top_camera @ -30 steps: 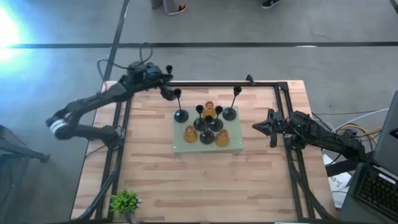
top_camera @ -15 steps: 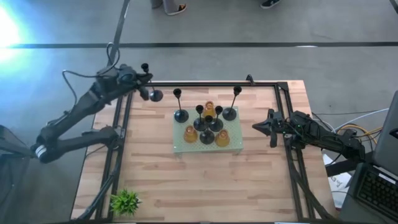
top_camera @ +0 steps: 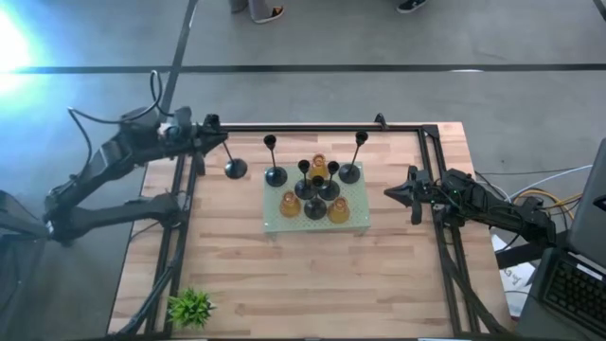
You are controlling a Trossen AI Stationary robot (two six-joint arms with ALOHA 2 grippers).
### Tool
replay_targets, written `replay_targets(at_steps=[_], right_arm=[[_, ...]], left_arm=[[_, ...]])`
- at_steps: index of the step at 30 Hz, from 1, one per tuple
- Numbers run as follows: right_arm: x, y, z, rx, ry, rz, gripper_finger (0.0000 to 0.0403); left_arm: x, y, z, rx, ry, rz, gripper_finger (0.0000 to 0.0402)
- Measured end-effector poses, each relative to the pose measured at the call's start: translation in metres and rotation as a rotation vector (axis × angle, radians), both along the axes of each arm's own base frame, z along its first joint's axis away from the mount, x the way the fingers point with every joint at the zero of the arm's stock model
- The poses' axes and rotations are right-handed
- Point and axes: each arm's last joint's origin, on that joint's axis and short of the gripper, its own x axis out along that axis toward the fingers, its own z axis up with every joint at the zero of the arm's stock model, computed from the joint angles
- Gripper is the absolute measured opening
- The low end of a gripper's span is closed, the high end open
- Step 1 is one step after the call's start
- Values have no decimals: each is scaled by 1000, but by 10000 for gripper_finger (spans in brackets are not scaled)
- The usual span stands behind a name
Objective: Pick & Place candle stick holders
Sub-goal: Put the black candle holder on the shelf
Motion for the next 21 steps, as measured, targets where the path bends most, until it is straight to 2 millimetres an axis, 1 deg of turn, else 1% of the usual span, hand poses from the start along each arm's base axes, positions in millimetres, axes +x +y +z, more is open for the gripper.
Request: replay_targets(at_steps=[4, 11, 16, 21], right_arm=[[0, 0, 0, 0, 0, 0, 8], [0, 0, 0, 0, 0, 0, 8], [0, 0, 0, 0, 0, 0, 8], [0, 0, 0, 0, 0, 0, 8]], left_arm=[[-2, -9, 7, -28, -6, -66, 17], [2, -22, 13, -60, -41, -234, 17], [11, -31, 15, -99, -77, -367, 17], [28, -44, 16, -124, -84, -510, 17]])
